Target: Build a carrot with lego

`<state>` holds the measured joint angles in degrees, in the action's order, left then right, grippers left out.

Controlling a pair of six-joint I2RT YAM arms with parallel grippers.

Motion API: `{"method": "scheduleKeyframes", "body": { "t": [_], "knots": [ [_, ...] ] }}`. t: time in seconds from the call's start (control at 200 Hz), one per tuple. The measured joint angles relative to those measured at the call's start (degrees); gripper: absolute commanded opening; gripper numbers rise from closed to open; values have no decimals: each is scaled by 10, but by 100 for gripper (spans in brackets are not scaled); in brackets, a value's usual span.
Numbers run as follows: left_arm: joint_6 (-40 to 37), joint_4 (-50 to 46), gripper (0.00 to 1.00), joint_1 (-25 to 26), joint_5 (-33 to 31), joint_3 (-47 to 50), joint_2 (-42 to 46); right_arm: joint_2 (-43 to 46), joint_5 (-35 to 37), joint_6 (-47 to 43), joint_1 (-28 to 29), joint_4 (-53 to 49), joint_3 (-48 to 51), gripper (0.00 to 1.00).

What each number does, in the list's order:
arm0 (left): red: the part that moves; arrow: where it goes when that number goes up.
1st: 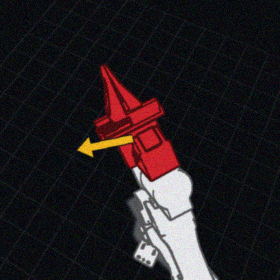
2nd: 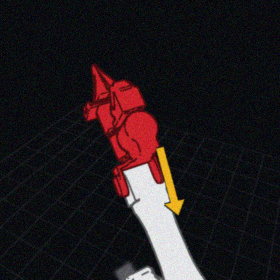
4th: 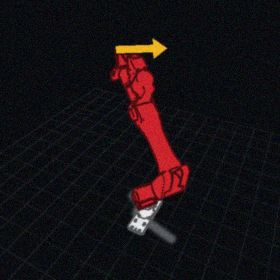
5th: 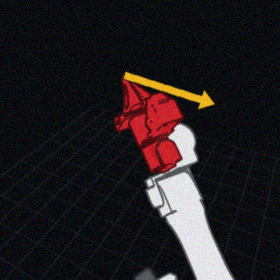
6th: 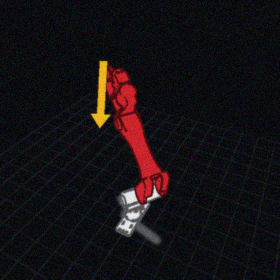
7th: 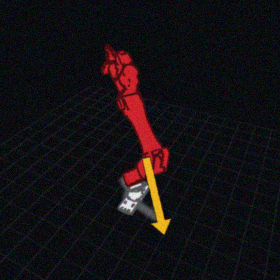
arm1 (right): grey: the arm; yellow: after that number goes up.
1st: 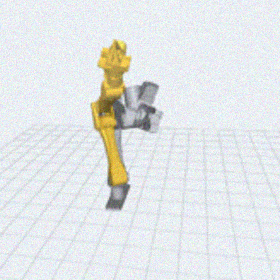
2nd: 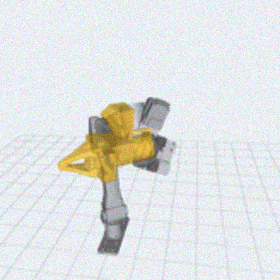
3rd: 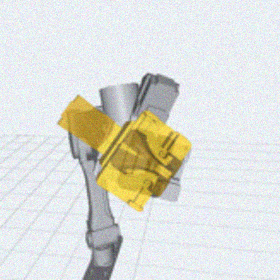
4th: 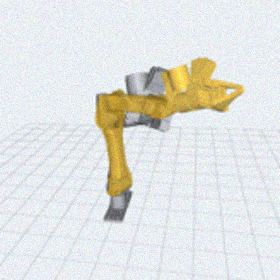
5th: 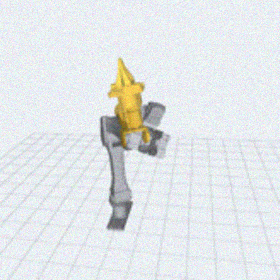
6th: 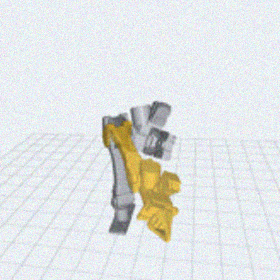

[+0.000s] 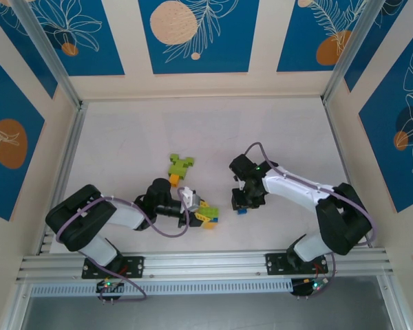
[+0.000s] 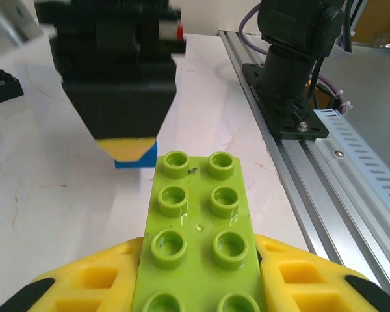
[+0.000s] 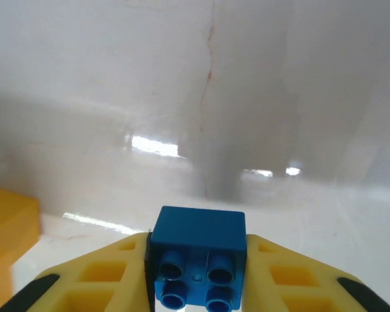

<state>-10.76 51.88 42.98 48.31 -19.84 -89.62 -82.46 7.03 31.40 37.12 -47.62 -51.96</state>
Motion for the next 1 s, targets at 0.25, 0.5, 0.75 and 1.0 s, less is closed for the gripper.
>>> {"method": "scheduleKeyframes", "body": {
  "t": [0.25, 0.5, 0.75, 1.0],
  "knots": [
    [-8, -1, 35, 2, -8, -1, 0, 68, -25, 53, 5, -76, -93, 30],
    [-23, 0, 35, 3, -18, -3, -1, 51, -47, 96, 40, -118, -151, 30],
    [-33, -1, 35, 4, -22, -3, -1, 3, -49, 125, 88, -148, -206, 29],
    [-33, -1, 34, 4, -24, -3, -1, -25, -43, 138, 111, -162, -224, 29]
  ]
}}
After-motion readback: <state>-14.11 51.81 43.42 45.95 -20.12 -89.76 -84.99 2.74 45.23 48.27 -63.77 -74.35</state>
